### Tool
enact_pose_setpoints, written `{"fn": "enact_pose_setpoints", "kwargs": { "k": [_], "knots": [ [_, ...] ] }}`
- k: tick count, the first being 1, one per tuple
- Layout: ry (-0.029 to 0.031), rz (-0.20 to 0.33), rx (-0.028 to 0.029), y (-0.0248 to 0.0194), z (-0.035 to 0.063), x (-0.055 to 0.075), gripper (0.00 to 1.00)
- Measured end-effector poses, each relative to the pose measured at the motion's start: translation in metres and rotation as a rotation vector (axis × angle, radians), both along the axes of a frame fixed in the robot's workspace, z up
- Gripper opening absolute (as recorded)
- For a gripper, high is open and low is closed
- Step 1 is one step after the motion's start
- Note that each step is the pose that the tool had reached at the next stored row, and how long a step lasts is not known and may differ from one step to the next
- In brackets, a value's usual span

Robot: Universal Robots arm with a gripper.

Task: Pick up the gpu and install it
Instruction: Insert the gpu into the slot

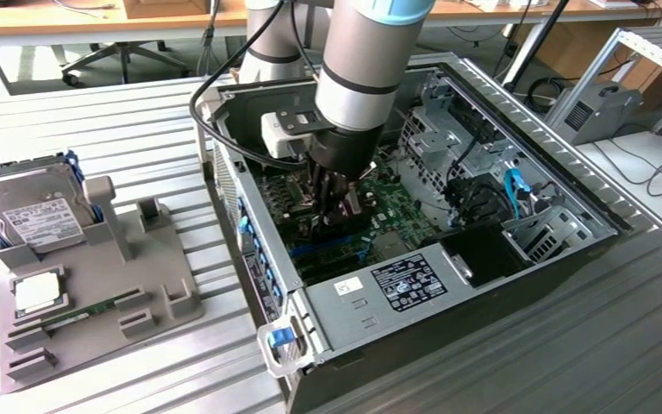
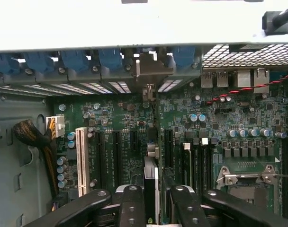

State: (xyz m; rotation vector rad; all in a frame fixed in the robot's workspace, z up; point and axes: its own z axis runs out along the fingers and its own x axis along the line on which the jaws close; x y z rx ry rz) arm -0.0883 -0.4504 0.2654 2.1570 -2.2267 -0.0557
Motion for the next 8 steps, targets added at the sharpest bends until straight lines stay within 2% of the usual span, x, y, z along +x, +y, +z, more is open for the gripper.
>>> {"fn": "enact_pose_setpoints", "kwargs": {
  "k": [8],
  "knots": [
    [0.0002, 0.001, 0.0002, 0.0000, -0.0017, -0.0002, 0.26]
  ]
}}
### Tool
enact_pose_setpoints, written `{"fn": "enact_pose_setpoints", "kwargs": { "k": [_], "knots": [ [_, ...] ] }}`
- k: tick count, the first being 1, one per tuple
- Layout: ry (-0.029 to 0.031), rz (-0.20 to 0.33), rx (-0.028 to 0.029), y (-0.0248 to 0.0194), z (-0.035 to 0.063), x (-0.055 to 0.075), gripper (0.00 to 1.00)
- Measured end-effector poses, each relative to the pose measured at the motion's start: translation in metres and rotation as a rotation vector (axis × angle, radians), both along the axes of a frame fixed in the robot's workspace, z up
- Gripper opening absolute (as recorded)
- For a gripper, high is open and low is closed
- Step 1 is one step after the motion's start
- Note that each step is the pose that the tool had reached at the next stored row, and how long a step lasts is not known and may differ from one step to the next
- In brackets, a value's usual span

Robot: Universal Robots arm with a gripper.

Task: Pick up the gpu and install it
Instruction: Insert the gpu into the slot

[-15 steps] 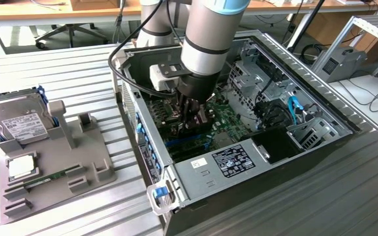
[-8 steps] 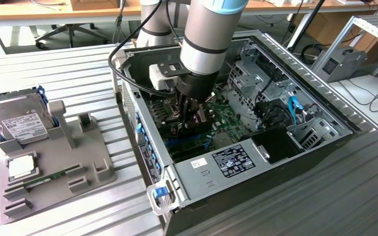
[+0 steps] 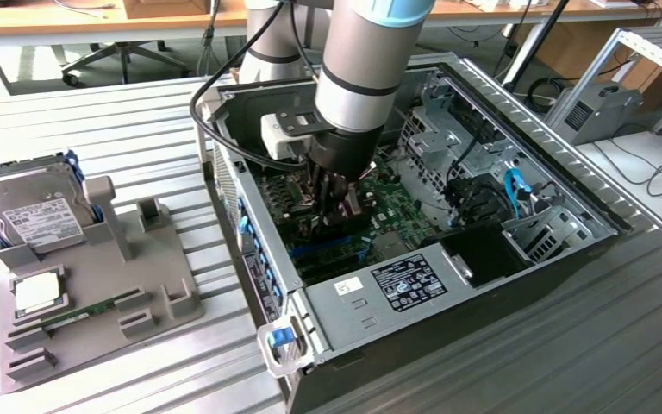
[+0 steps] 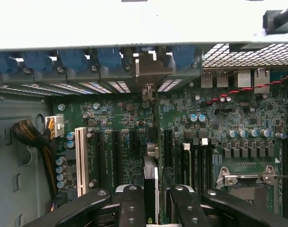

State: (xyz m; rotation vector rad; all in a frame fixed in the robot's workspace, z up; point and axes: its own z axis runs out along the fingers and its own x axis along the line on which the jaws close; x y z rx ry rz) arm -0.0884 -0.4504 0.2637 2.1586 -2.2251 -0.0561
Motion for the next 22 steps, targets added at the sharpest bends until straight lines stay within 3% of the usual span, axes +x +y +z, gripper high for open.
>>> {"fn": "enact_pose_setpoints", "kwargs": {
  "k": [15, 16, 17, 22],
  "knots": [
    [-0.0001, 0.000, -0.0007, 0.0000, -0.0044, 0.0000, 0.26],
    [-0.0003, 0.000, -0.0036, 0.0001, -0.0045, 0.0000, 0.26],
    [-0.0010, 0.000, -0.0129, 0.0005, -0.0045, 0.0000, 0.26],
    [-0.0010, 0.000, -0.0164, 0.0049, -0.0039, 0.0002, 0.26]
  ]
}}
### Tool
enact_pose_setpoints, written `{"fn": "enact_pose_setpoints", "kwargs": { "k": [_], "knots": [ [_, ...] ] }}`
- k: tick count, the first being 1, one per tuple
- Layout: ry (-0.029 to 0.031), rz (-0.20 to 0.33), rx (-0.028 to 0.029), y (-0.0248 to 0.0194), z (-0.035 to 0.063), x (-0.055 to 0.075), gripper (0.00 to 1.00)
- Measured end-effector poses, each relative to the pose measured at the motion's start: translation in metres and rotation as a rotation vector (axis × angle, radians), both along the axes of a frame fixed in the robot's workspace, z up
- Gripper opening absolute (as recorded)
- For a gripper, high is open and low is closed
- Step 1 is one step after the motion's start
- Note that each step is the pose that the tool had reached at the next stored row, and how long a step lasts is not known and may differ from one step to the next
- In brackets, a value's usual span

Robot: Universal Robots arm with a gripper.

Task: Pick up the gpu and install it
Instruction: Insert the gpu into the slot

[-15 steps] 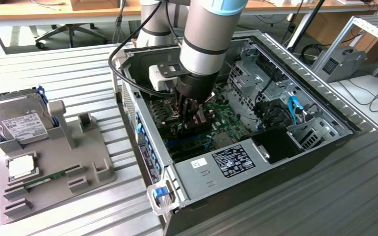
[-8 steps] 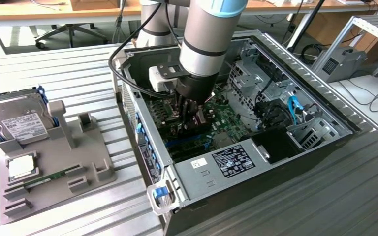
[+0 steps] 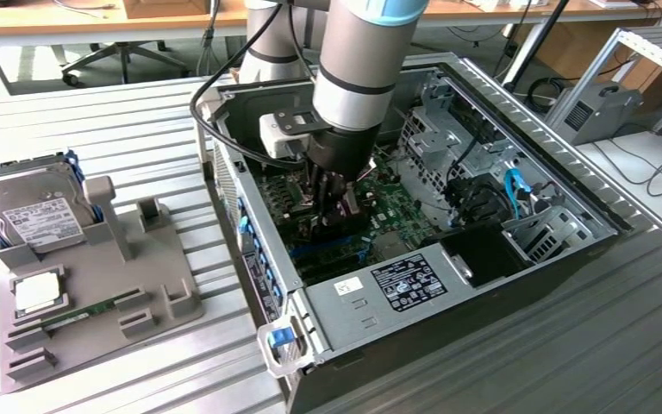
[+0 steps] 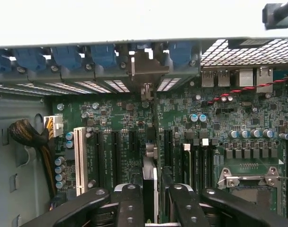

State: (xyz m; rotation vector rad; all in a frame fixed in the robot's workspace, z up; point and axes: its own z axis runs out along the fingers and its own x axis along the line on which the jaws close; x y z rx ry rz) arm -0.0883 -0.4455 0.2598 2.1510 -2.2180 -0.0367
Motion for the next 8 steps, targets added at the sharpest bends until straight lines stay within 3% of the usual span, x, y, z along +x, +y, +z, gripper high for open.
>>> {"fn": "enact_pose_setpoints", "kwargs": {
  "k": [8],
  "knots": [
    [-0.0041, 0.000, -0.0001, 0.0003, 0.0051, -0.0001, 0.26]
  ]
}}
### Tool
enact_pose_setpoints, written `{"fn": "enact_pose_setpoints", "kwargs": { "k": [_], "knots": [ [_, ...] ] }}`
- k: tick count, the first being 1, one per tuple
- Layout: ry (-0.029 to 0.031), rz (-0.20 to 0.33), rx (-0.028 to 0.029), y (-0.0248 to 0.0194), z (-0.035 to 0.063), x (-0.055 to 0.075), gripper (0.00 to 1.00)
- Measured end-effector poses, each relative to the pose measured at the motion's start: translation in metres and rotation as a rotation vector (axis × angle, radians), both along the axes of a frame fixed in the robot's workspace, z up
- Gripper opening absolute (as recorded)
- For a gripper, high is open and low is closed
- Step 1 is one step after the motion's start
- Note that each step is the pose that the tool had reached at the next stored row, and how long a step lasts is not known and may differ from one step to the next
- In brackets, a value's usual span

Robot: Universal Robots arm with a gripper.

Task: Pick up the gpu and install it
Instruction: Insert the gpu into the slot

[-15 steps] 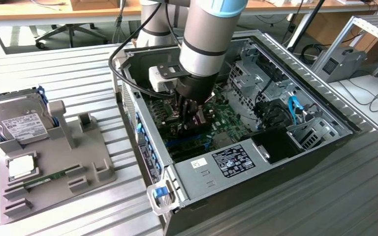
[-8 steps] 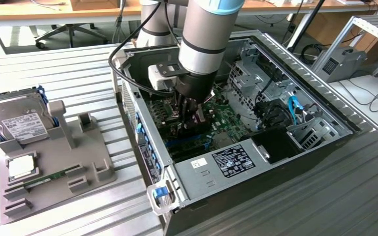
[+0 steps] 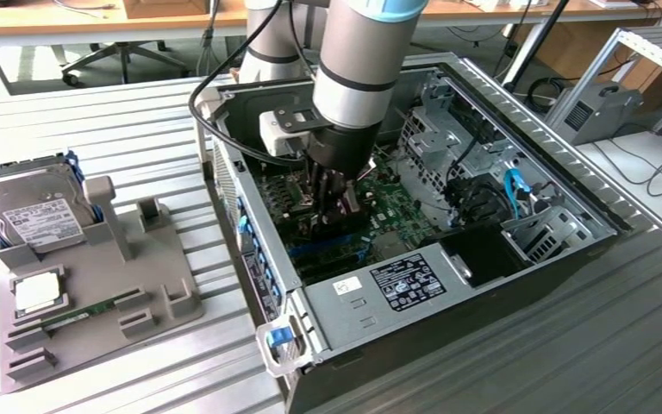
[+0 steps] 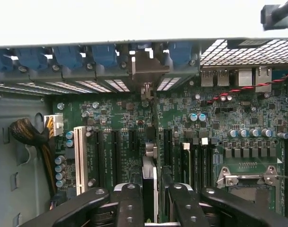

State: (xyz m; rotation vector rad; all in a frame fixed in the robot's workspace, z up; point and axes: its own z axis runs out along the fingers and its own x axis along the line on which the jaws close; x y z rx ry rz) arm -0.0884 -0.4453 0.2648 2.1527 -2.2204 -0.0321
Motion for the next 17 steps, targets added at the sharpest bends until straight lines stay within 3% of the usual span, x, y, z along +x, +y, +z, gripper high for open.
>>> {"fn": "enact_pose_setpoints", "kwargs": {
  "k": [5, 12, 17],
  "knots": [
    [-0.0037, 0.000, -0.0003, 0.0000, 0.0043, 0.0000, 0.26],
    [-0.0037, -0.002, -0.0049, 0.0000, 0.0045, 0.0000, 0.26],
    [-0.0037, -0.003, -0.0052, -0.0007, 0.0045, 0.0000, 0.26]
  ]
}}
